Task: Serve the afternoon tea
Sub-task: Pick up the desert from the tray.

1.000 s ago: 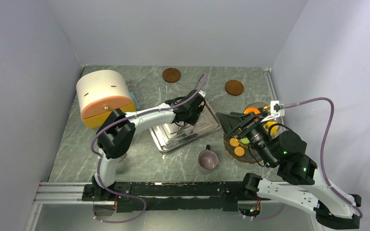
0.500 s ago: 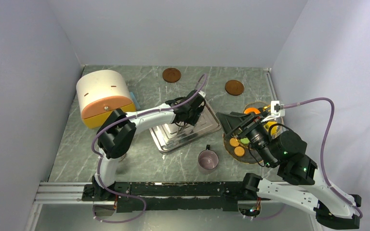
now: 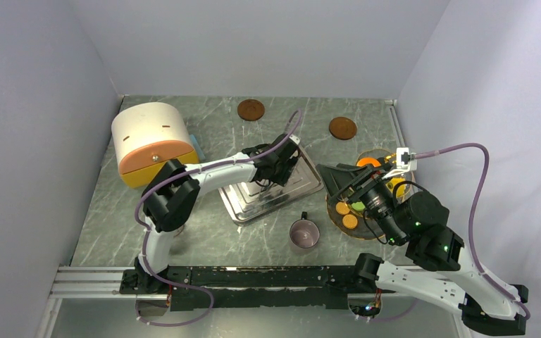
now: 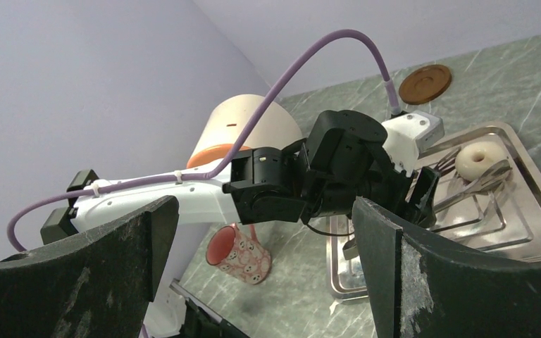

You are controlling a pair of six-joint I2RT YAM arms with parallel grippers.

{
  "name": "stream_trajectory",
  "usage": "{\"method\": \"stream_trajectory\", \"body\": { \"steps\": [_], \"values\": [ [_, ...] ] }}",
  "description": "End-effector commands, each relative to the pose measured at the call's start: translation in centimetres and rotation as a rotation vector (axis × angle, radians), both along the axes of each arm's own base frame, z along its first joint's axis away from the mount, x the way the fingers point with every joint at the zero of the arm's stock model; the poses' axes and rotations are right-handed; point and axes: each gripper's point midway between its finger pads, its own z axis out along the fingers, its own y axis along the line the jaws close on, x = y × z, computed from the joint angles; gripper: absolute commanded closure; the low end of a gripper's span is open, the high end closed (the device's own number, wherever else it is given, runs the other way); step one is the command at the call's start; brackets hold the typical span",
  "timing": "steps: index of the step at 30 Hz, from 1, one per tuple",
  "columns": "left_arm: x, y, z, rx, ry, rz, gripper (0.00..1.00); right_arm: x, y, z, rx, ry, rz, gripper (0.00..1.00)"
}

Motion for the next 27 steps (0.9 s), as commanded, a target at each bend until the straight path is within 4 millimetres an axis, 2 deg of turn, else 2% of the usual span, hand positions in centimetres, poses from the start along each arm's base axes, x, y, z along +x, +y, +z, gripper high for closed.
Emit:
{"method": "stream_trajectory", "body": {
  "steps": [1, 6, 16, 22, 27],
  "values": [
    [0.3, -0.7, -0.7, -0.022, 0.004, 0.0, 0.37, 0.1, -0.5, 0.5, 0.028, -0.013, -0.019, 0.02],
    [0.4, -0.8, 0.3, -0.03, -0.006, -0.002, 0.46, 0.0, -0.5, 0.6, 0.024, -0.015, -0.018, 0.02],
    [0.4, 0.0, 5.6, -0.073, -0.083, 0.0, 0.52, 0.0, -0.3, 0.6, 0.032, -0.011, -0.008, 0.02],
    [-0.4, 0.1, 7.0, -0.126, -0.088, -0.003, 0.55, 0.1, 0.0, 0.7, 0.027, -0.011, -0.005, 0.02],
    [-1.9, -0.9, 8.2, -0.166, -0.062, -0.053, 0.56, 0.0, -0.2, 1.4, 0.026, -0.014, -0.005, 0.02]
  ]
}}
